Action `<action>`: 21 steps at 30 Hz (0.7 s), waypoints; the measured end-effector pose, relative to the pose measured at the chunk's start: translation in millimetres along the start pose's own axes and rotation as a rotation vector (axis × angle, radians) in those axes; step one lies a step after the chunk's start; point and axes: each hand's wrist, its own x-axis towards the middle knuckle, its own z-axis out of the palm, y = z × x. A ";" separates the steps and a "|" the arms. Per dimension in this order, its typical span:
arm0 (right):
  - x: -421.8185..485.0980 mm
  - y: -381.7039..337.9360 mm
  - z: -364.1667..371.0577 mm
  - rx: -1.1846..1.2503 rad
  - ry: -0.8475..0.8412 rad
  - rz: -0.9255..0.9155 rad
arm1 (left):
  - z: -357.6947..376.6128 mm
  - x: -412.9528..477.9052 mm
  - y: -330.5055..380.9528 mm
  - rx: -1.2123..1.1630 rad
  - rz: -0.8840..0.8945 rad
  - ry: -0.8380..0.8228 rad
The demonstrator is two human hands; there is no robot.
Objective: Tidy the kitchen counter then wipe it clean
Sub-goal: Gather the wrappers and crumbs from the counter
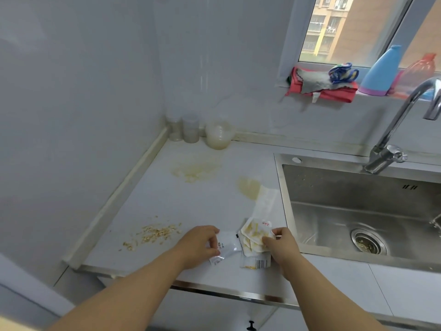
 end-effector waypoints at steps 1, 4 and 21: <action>0.3 -0.3 -1.2 0.006 -0.009 0.001 | 0.0 1.0 1.2 -0.027 -0.021 0.018; -0.5 -0.1 -4.5 0.005 -0.030 -0.004 | 0.8 5.4 4.6 -0.085 -0.115 0.097; -0.8 0.3 -9.9 0.057 -0.096 0.014 | 1.6 14.7 24.9 -0.083 -0.445 -0.022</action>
